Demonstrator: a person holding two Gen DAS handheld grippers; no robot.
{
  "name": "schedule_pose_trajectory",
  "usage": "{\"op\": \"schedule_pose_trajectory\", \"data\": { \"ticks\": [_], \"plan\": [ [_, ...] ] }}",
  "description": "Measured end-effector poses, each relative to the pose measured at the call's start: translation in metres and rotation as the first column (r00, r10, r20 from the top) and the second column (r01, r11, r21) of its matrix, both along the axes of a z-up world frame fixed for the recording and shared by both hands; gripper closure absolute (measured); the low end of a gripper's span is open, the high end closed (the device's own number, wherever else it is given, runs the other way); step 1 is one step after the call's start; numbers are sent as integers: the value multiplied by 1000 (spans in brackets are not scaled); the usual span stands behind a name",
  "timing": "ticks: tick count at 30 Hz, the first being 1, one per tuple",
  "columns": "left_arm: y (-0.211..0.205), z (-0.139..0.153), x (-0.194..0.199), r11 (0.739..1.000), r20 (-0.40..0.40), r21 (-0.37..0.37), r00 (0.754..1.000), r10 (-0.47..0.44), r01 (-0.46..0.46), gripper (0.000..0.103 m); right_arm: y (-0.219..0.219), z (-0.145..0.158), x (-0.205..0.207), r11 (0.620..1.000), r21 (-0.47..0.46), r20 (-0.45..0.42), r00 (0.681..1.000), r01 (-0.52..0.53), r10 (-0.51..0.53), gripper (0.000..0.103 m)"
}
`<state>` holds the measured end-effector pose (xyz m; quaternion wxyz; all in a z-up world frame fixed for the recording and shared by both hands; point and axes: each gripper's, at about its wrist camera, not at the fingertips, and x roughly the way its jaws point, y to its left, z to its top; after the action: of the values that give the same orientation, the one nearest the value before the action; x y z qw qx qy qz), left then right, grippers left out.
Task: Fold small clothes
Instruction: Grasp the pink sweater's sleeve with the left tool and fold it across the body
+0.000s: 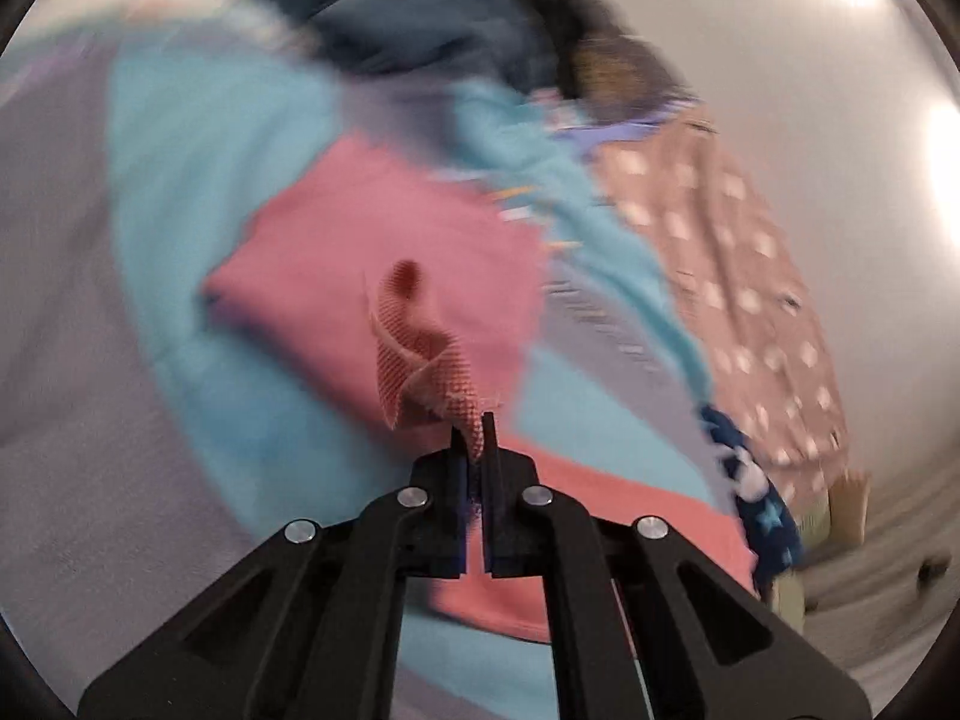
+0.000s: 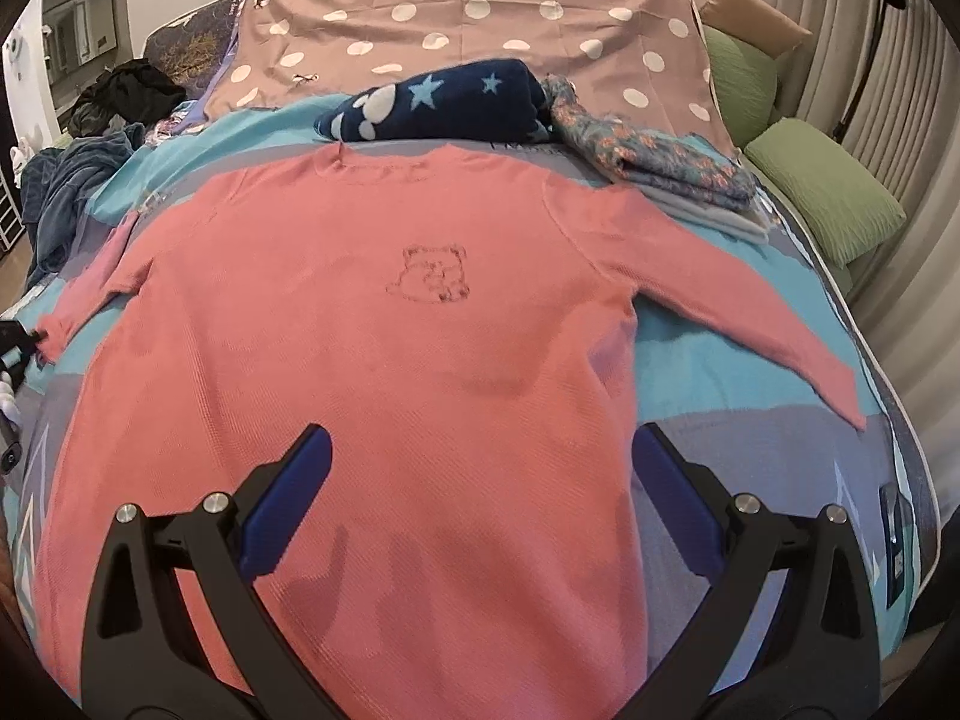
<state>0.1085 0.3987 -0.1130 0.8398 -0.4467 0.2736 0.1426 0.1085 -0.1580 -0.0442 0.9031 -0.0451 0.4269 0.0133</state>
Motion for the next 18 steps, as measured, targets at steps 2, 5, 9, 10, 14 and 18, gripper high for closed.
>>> {"op": "schedule_pose_trajectory", "data": {
  "ticks": [2,5,9,10,14,18],
  "plan": [
    [-31,40,13,994,75,63,993,-91,87,101,1,3,5,1000,25,2,1000,-7,7,2],
    [-92,92,33,958,156,163,952,-262,237,101,2,7,9,997,71,8,1000,-20,19,2],
    [-194,128,61,850,182,261,841,-509,457,100,-1,9,9,997,76,9,1000,-28,27,2],
    [-213,130,65,827,175,270,819,-546,493,100,-3,8,8,997,75,9,1000,-24,24,2],
    [-304,109,91,717,79,297,732,-677,631,100,-17,5,11,996,93,-9,1000,12,-11,2],
    [-365,68,106,628,-47,279,663,-747,727,100,-34,5,17,990,141,-35,999,23,-19,5]
  ]
}}
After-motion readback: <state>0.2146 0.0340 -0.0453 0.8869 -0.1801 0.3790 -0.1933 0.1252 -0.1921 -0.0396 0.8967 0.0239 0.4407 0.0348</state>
